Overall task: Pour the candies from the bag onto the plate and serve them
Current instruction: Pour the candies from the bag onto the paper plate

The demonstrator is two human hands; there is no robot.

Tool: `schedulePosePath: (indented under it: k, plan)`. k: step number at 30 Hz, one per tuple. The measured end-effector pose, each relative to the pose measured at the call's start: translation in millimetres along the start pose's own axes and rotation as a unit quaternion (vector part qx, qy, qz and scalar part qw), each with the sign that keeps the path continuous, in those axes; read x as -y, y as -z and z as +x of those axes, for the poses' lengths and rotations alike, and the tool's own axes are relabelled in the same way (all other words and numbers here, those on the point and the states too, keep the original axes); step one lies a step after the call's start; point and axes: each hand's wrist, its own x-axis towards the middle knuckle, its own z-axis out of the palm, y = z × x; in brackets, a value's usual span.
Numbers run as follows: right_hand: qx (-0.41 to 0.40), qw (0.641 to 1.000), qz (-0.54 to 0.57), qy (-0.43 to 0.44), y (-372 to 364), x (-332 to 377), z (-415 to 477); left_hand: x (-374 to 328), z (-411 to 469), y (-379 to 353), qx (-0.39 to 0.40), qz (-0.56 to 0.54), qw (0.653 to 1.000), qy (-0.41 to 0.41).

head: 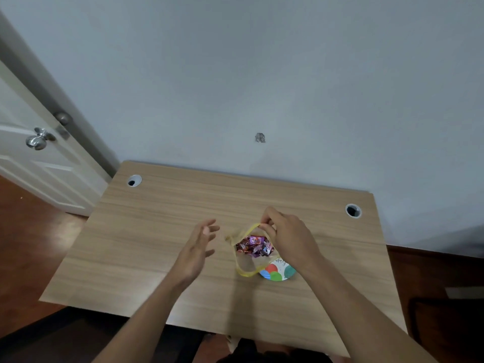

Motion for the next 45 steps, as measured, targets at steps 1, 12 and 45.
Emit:
schedulePosePath:
  k: [1, 12, 45]
  plan:
    - [0.001, 1.0, -0.001, -0.001, 2, -1, -1, 11, 3, -5, 0.011, 0.077, 0.996, -0.051]
    - [-0.018, 0.95, 0.281, -0.137, 37, -34, -6, -3, 9, -69, 0.007, 0.205, 0.956, -0.209]
    - [0.153, 0.855, 0.337, -0.364, -108, -146, -65, 62, 41, -163, 0.089, 0.02, 0.96, 0.265]
